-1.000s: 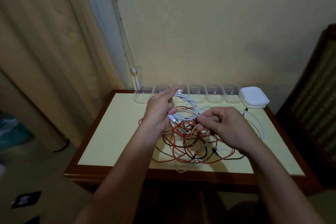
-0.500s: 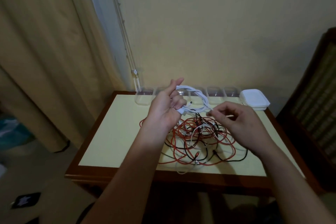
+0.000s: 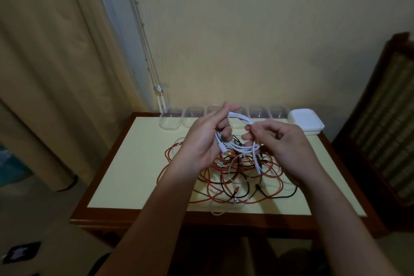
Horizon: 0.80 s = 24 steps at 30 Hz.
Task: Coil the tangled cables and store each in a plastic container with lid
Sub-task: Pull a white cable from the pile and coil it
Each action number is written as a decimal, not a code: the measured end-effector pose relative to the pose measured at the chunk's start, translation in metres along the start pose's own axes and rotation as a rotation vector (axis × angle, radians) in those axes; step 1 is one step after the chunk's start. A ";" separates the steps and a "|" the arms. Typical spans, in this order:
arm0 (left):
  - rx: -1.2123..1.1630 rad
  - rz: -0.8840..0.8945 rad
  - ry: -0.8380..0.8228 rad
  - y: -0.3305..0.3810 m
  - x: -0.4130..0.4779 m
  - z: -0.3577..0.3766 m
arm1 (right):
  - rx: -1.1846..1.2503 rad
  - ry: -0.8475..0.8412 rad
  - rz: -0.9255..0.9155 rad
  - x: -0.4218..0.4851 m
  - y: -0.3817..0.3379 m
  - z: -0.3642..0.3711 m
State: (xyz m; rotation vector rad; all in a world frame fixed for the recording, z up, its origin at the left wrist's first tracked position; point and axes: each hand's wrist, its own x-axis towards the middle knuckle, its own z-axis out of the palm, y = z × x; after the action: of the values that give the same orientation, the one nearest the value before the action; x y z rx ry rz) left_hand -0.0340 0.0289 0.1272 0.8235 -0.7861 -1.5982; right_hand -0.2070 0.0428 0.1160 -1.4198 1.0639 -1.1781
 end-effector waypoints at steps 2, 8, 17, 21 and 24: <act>0.053 -0.017 0.012 -0.001 -0.001 -0.004 | 0.040 0.070 0.025 0.002 0.006 -0.002; 0.210 -0.060 0.159 -0.005 -0.006 -0.015 | 0.106 0.199 0.087 0.005 0.016 -0.008; 0.089 -0.099 0.114 -0.009 -0.007 -0.026 | 0.033 0.299 0.045 0.002 0.027 0.002; 0.272 0.074 0.157 -0.015 -0.006 -0.027 | 0.097 0.241 0.074 -0.004 0.026 0.012; 0.375 0.138 0.102 -0.017 -0.007 -0.028 | 0.146 0.201 0.121 -0.006 0.027 0.016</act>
State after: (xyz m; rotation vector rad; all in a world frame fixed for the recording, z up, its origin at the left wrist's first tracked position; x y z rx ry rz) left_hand -0.0186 0.0371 0.0985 1.0842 -1.0630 -1.2939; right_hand -0.1936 0.0469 0.0871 -1.1268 1.1598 -1.3026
